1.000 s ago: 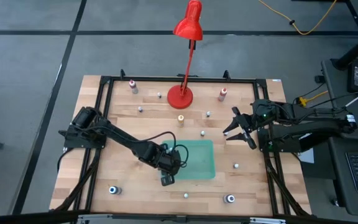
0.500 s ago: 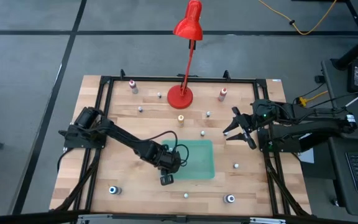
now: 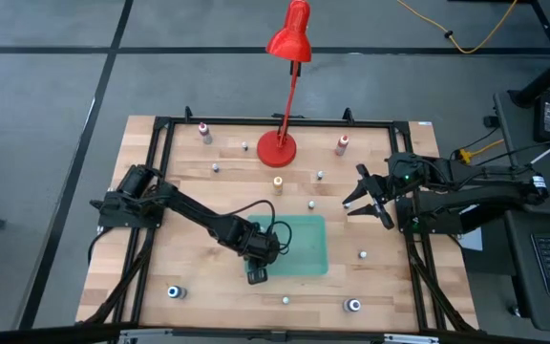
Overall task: Pick & Place food coloring
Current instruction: Put the small blue food coloring bottle into the blue bin, then put the small black food coloring bottle into the blue bin
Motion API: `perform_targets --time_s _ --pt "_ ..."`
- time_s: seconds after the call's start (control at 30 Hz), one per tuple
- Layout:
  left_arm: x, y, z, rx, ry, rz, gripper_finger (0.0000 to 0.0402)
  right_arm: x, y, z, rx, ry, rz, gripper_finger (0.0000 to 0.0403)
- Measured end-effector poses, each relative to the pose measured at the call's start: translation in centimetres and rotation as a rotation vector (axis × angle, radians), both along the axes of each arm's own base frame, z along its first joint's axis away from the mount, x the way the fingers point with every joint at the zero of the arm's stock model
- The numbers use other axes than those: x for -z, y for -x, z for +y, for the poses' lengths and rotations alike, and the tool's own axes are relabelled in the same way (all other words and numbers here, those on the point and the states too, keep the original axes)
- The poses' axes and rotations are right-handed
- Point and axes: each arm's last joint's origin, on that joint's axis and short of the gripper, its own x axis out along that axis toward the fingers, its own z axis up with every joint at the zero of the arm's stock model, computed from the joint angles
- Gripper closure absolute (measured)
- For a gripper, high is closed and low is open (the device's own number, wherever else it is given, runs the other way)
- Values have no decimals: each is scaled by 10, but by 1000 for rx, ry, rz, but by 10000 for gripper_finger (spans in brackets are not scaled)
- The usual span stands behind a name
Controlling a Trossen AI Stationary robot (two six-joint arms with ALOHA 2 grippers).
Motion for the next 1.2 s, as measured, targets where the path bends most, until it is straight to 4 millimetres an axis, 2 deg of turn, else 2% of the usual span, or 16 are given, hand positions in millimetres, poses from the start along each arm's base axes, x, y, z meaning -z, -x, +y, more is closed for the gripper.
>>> perform_targets --time_s 0.2,0.37,0.63,0.97,1.07,1.2 --pt "-2 1 -1 -7 51 15 283 0 0 0 -1 2 -1 240" --pt "-19 1 0 -19 43 -25 283 0 0 0 -1 2 -1 240" --pt "-58 -7 -3 -16 6 -30 285 0 0 0 0 1 0 240" --pt "-138 -18 -34 136 16 -263 286 0 0 0 -2 4 1 240" --pt "-152 -17 -44 167 31 -311 286 0 0 0 -3 4 1 240" --pt "-155 -15 -56 96 109 -325 286 0 0 0 -1 2 2 240"
